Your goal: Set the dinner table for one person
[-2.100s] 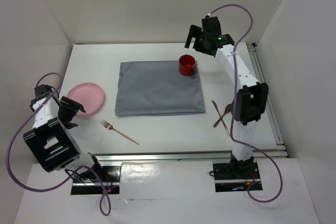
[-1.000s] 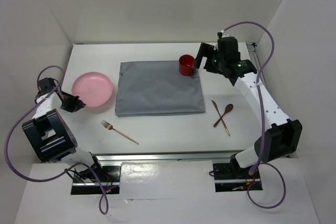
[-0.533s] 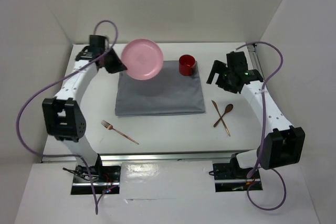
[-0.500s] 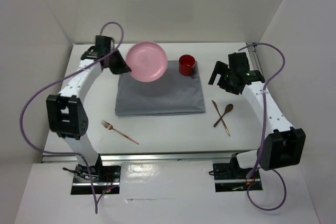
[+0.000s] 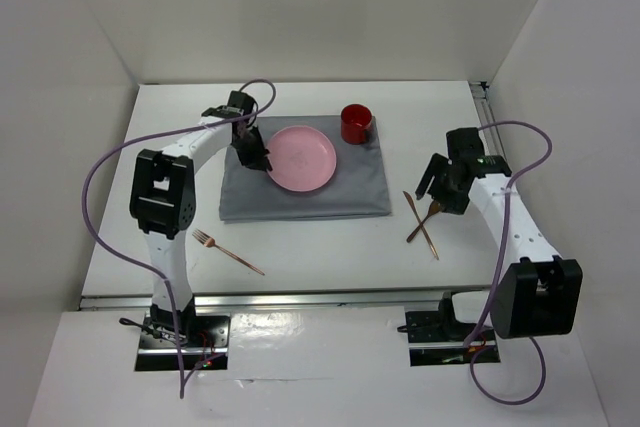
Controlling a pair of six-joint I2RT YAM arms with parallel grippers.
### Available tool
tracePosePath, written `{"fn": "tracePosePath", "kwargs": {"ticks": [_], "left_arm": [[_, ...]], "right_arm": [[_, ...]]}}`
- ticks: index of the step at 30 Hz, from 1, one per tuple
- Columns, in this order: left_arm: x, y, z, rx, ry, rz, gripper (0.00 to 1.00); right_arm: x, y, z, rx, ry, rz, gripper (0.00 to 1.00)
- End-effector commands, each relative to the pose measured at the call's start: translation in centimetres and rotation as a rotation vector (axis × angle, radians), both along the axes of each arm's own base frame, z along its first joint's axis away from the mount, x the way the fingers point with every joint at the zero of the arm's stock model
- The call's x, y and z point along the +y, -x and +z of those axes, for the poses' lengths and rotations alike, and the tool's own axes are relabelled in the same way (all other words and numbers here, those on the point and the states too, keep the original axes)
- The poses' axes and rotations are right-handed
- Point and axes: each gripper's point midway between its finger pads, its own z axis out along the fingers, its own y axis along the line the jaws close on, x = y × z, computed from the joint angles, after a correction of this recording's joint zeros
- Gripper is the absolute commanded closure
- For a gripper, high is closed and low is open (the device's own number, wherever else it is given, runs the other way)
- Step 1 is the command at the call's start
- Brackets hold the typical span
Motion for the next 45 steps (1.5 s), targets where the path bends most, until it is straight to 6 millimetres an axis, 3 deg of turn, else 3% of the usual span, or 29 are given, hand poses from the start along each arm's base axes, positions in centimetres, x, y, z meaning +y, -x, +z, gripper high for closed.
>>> {"fn": "tracePosePath", "kwargs": {"ticks": [1,4,5,6,7,8,11,16,17,18,20,21,22,24,26,32,35,39,41,43,45], "left_arm": [[-1.0,-1.3,0.2,-0.036,0.003,-0.014,1.0],[-1.1,-1.1,-0.7,-0.013,-0.013,-0.018,1.0],[-0.4,-0.9,-1.0,0.005,-0.056,-0.002,0.96],[-0.1,-0.6,-1.7,0.028,-0.074,0.002,0.83],[0.0,-0.9,-1.5,0.017,-0.08,0.006,0.51],[-0.3,-0.4,-1.9,0.03,-0.084,-0.004,0.38],[-0.2,-0.1,0.1,-0.014,-0.072,-0.002,0.13],[0.5,1.3,3.3,-0.057,-0.149,0.01,0.05],[0.7,2.2,3.2,-0.041,-0.149,0.02,0.05],[1.2,2.8,4.9,-0.079,-0.15,0.028,0.05],[1.9,4.3,5.6,-0.076,-0.136,0.071,0.05],[3.0,5.6,4.7,-0.049,-0.139,0.099,0.05],[3.0,6.6,6.1,-0.073,-0.111,0.117,0.05],[4.5,8.5,5.2,-0.046,-0.134,0.174,0.05],[5.5,9.7,6.2,-0.077,-0.138,0.221,0.05],[6.7,14.5,5.1,-0.031,-0.146,0.263,0.06],[7.5,16.9,4.6,0.006,-0.164,0.305,0.06],[7.8,18.9,4.4,0.008,-0.15,0.337,0.06],[8.1,20.2,3.8,0.042,-0.157,0.348,0.06],[8.4,21.2,3.6,0.058,-0.157,0.388,0.06],[8.8,22.2,2.7,0.079,-0.167,0.42,0.06]], "right_arm": [[0.2,0.8,-1.8,0.069,-0.02,-0.012,0.28],[0.3,1.0,-2.6,0.098,-0.029,-0.034,0.29],[0.2,0.9,-2.9,0.11,-0.03,-0.065,0.3],[0.3,1.1,-3.5,0.131,-0.035,-0.081,0.32],[0.5,1.1,-3.5,0.132,-0.049,-0.087,0.33],[0.5,1.3,-4.2,0.149,-0.053,-0.099,0.38],[1.3,1.8,-5.5,0.173,-0.107,-0.147,0.42],[1.2,2.1,-6.9,0.2,-0.116,-0.243,0.41],[1.2,2.3,-7.2,0.203,-0.115,-0.243,0.41],[0.9,2.5,-7.8,0.217,-0.114,-0.253,0.4],[1.1,2.2,-8.4,0.217,-0.126,-0.258,0.4],[1.3,2.5,-9.0,0.233,-0.134,-0.256,0.4],[1.3,2.1,-9.4,0.231,-0.134,-0.255,0.4],[1.5,2.3,-10.3,0.245,-0.141,-0.253,0.4],[1.7,1.5,-10.7,0.231,-0.151,-0.249,0.4],[2.2,1.5,-12.3,0.249,-0.147,-0.231,0.48],[2.3,1.6,-12.9,0.265,-0.134,-0.226,0.66],[1.9,1.4,-12.1,0.249,-0.09,-0.242,0.88],[1.6,0.1,-10.5,0.196,-0.063,-0.252,1.0],[1.9,-0.4,-8.6,0.155,-0.037,-0.22,1.0],[3.3,-2.3,-5.9,0.07,-0.022,-0.147,1.0]]}}
